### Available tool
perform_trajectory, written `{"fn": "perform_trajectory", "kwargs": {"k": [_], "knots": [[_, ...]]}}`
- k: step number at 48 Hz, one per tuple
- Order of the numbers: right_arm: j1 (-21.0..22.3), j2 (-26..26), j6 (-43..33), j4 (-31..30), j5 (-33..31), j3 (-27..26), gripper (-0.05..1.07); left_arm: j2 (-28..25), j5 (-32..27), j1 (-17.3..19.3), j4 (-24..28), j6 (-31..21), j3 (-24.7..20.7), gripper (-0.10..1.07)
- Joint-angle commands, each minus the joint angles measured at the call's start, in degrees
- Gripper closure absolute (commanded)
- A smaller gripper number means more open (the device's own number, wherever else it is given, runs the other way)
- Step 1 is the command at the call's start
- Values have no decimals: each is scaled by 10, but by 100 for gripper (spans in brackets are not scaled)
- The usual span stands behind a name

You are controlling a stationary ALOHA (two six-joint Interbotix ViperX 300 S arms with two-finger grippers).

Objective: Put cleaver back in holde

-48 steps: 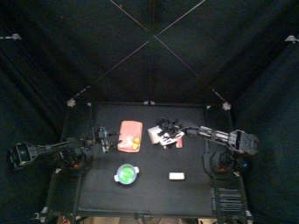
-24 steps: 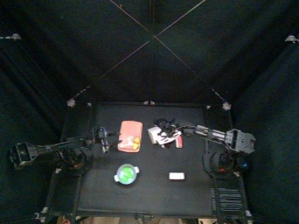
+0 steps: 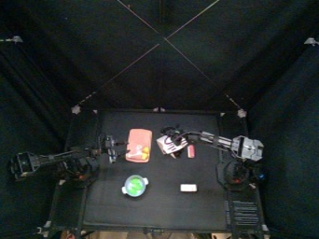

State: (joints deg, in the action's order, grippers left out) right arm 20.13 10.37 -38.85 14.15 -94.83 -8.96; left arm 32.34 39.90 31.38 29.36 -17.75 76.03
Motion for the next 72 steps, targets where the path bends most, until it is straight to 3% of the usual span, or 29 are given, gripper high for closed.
{"fn": "perform_trajectory", "kwargs": {"k": [1, 11, 30, 51, 72], "knots": [[5, 2, 3, -4, -11, -37, 58, 0, 3, 1, 0, 1, -6, 15], [7, 34, 11, -13, -27, -82, 53, -1, 3, 1, 0, 1, -6, 15], [19, 40, 18, -51, -28, -87, 20, 0, 4, 1, 0, 1, -4, 15], [20, 40, 25, -91, -22, -102, 20, 0, 3, 1, 0, 1, -4, 15], [22, 65, 49, -90, 4, -119, 21, 0, 3, 1, 0, 1, -3, 15]]}}
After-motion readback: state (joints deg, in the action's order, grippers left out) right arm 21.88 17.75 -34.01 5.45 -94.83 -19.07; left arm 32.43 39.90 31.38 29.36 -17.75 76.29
